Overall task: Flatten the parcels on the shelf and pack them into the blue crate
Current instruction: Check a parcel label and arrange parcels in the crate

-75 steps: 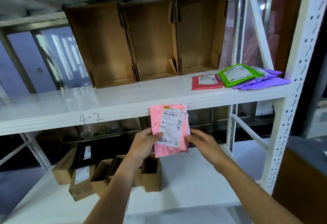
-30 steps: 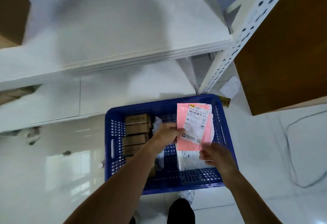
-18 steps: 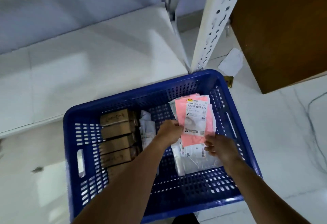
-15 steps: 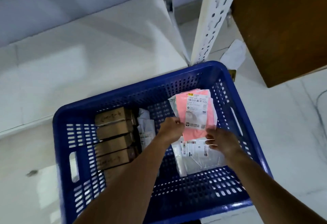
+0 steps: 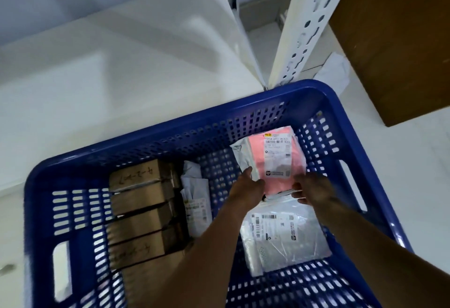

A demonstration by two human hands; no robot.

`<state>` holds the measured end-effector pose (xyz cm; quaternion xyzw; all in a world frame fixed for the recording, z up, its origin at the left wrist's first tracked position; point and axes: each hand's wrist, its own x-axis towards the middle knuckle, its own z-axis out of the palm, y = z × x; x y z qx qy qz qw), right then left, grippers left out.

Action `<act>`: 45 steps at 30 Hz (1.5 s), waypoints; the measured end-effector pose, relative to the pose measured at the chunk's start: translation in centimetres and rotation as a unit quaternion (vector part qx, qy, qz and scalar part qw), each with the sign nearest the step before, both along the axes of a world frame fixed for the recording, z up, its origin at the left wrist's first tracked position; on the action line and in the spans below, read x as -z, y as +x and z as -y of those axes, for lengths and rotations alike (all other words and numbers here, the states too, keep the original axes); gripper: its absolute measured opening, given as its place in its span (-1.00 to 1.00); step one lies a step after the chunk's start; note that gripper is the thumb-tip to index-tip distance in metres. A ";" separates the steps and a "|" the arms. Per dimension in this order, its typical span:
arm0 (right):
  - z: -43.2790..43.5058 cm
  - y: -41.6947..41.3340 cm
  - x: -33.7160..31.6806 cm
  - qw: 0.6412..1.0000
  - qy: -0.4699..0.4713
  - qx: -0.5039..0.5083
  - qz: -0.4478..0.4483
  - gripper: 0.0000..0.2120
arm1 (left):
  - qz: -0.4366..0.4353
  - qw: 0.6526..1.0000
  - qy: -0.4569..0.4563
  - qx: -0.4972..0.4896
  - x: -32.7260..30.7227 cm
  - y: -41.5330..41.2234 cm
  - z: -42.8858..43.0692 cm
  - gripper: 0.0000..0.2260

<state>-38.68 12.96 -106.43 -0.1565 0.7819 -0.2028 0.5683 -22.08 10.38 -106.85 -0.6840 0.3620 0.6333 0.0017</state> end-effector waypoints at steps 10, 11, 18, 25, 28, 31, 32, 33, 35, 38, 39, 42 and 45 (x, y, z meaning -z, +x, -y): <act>-0.2 1.0 -4.3 0.999 0.021 0.000 0.030 -0.79 | -0.007 1.000 -0.010 -0.018 -3.4 2.8 -0.2 -0.49; -0.1 1.5 -5.2 0.999 0.011 -0.005 0.033 -0.74 | -0.010 0.999 -0.012 -0.029 -4.1 3.1 -0.2 -0.51; 1.7 7.7 -15.5 0.996 -0.059 -0.032 0.058 -0.70 | -0.082 0.984 -0.068 -0.143 -13.5 7.0 0.2 -0.73; 3.5 12.3 -28.6 0.982 -0.147 -0.113 0.040 -0.85 | -0.090 0.975 -0.149 -0.138 -26.8 13.7 0.0 -0.71; 4.2 13.7 -35.3 0.976 -0.179 -0.120 0.036 -0.84 | -0.079 0.973 -0.183 -0.117 -34.8 16.1 0.4 -0.73; 4.6 14.9 -42.6 0.970 -0.214 -0.110 0.040 -0.85 | -0.053 0.968 -0.236 -0.070 -42.7 18.0 1.2 -0.75; 4.6 15.4 -45.2 0.965 -0.229 -0.122 0.034 -0.84 | -0.053 0.965 -0.251 -0.057 -45.7 18.5 1.3 -0.76; 4.7 16.0 -47.4 0.960 -0.242 -0.136 0.031 -0.83 | -0.051 0.962 -0.264 -0.047 -48.2 18.7 1.6 -0.76; 4.8 17.0 -51.9 0.948 -0.272 -0.165 0.023 -0.81 | -0.053 0.953 -0.294 -0.040 -52.9 19.5 2.1 -0.78; 5.1 18.7 -58.5 0.925 -0.322 -0.201 0.006 -0.83 | -0.061 0.940 -0.334 -0.028 -59.5 20.4 2.6 -0.80; 5.2 19.1 -60.4 0.917 -0.338 -0.213 0.002 -0.84 | -0.066 0.937 -0.342 -0.022 -61.2 20.5 2.6 -0.80; 5.0 20.5 -67.0 0.896 -0.376 -0.235 -0.019 -0.86 | -0.081 0.930 -0.360 -0.009 -67.8 21.1 1.9 -0.80; 3.9 21.9 -73.3 0.879 -0.408 -0.246 -0.022 -0.87 | -0.095 0.916 -0.389 0.000 -74.2 21.6 0.6 -0.80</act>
